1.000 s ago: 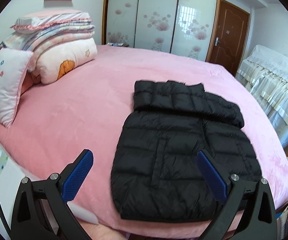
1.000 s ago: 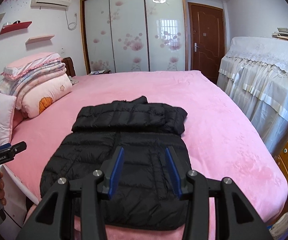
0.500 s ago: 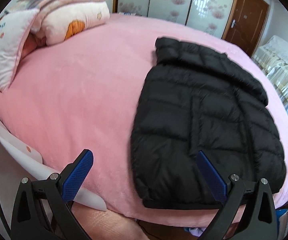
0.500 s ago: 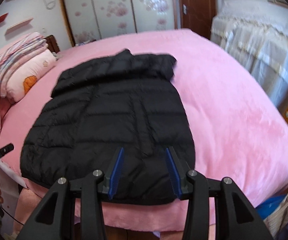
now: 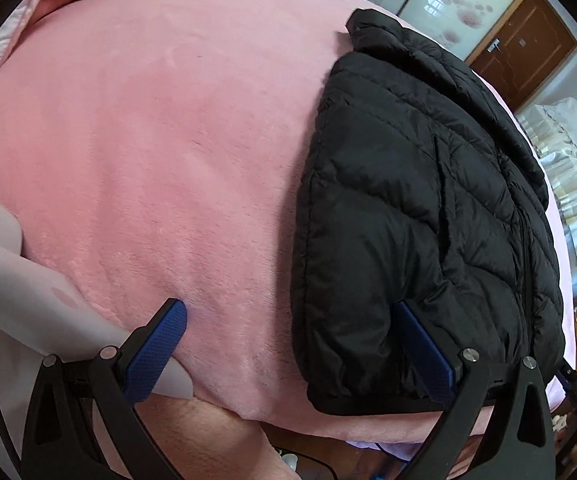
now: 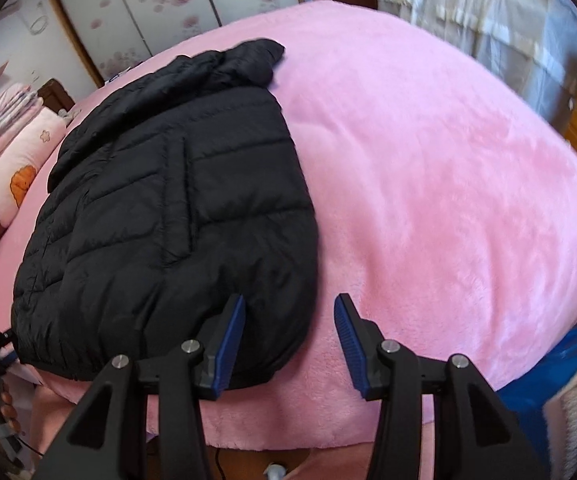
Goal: Fold large clothes
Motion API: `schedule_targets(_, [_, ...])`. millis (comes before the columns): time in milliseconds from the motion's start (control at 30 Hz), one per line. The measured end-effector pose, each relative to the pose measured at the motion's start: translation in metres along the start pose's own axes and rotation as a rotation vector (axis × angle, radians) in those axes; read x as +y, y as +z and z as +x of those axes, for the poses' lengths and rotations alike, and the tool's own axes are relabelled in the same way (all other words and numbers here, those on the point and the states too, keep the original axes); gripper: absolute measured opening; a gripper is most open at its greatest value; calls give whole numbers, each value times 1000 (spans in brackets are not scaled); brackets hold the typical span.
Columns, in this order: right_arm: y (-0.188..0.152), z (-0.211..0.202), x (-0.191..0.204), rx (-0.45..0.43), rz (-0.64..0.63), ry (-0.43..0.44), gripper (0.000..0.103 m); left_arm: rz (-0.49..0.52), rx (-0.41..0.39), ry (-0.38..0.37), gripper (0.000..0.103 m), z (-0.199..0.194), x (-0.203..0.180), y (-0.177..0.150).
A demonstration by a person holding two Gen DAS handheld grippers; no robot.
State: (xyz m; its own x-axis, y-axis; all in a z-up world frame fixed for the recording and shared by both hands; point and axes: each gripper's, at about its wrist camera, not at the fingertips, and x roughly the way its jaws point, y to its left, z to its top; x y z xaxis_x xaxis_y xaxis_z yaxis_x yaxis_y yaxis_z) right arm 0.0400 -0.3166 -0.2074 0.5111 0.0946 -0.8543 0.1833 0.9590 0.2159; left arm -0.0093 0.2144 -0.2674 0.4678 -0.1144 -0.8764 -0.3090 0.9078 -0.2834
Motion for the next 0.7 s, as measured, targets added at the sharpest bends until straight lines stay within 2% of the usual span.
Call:
schedule_targets(300, [0,33,-8,40,90,77,54,37,44,-68,103,13,-14,-4])
schedule_targets(600, [0,46,-10,53,97,146,58,31,45,-49,103,29,-22,-4])
schedule_targets(700, [0,47,-10,58,81,153,58,47,53,-34,87,30,-27,-5])
